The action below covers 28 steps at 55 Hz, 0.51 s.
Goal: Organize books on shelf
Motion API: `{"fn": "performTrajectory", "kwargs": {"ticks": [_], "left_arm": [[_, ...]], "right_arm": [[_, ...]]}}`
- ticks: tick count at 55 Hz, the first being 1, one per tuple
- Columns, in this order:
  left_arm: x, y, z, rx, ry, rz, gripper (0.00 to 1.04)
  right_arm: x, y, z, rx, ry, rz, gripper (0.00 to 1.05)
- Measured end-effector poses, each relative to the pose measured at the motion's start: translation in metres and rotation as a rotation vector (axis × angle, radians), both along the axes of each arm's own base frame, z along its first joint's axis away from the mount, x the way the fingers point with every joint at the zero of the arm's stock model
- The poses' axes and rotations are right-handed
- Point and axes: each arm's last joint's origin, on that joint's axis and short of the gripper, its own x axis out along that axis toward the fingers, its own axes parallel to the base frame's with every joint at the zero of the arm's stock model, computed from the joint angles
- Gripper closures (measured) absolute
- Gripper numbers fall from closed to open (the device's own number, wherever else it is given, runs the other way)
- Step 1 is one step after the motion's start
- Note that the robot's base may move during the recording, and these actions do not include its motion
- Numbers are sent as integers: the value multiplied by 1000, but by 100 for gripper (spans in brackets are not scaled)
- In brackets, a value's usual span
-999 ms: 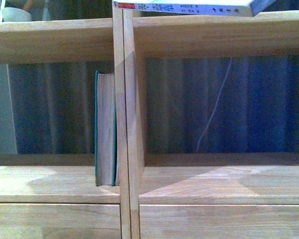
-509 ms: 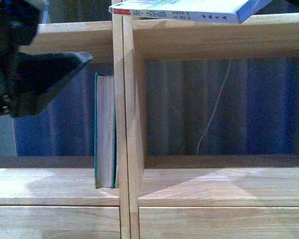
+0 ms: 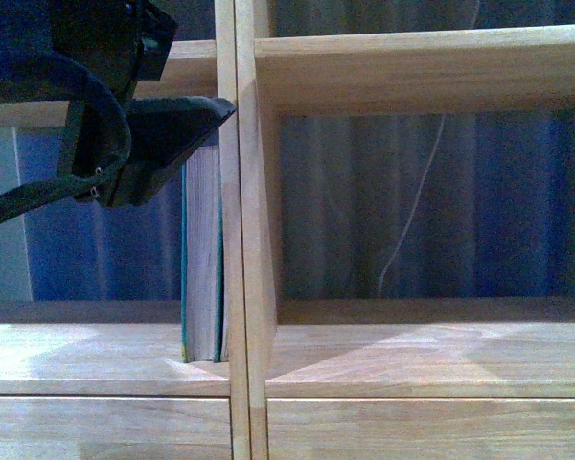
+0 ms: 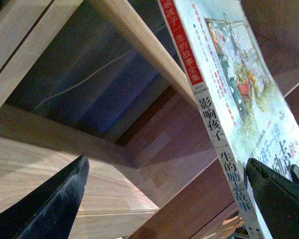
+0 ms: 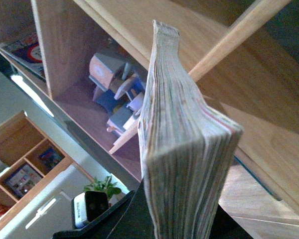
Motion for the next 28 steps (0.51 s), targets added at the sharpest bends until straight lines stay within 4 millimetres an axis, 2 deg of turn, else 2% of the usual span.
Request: {"fn": "performTrajectory", "kwargs": {"ticks": [28], "left_arm": [[4,2,23,2,-53,18,7]], "right_arm": [[-11,14,-17,-11,47,72,97]]}}
